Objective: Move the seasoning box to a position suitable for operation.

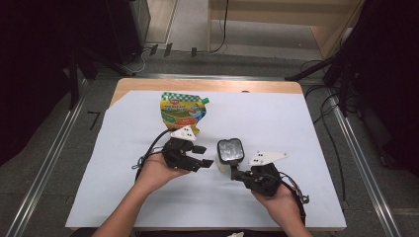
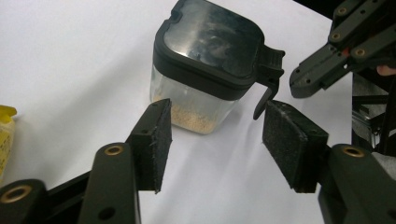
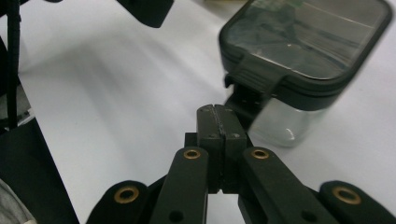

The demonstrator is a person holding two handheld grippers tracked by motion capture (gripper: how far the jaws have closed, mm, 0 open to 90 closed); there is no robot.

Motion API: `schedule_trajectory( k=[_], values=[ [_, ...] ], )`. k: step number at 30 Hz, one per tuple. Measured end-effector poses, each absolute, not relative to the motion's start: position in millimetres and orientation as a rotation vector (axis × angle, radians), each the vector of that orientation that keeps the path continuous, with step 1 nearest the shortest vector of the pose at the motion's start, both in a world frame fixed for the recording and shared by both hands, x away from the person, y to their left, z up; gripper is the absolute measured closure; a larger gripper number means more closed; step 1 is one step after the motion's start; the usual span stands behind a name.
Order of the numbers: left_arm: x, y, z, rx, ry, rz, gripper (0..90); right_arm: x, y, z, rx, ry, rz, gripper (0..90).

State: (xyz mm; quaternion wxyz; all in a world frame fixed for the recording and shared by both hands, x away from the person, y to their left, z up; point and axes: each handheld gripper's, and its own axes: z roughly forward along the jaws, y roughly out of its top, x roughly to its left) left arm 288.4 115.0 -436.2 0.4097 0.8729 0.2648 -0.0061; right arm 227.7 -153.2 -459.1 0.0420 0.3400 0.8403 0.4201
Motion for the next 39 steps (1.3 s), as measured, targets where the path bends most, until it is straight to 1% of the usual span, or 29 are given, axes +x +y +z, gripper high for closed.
schedule_trajectory(
  k=[17,22,24,39],
  values=[
    [287.2,121.2,-436.5,2.19,0.672,-0.021,39.1,232.7,-130.4,-473.7,1.013,2.605,1.237,90.0],
    [286.8,121.3,-436.3,2.196,0.67,-0.015,38.8,234.0,-128.7,-475.9,1.012,2.614,1.227,90.0],
    [287.1,121.7,-435.9,2.181,0.668,-0.038,38.7,234.0,-128.1,-476.4,1.007,2.615,1.22,90.0],
    [287.7,120.6,-436.9,2.195,0.666,-0.008,38.2,235.9,-132.0,-478.3,1.029,2.617,1.194,90.0]
  ],
)
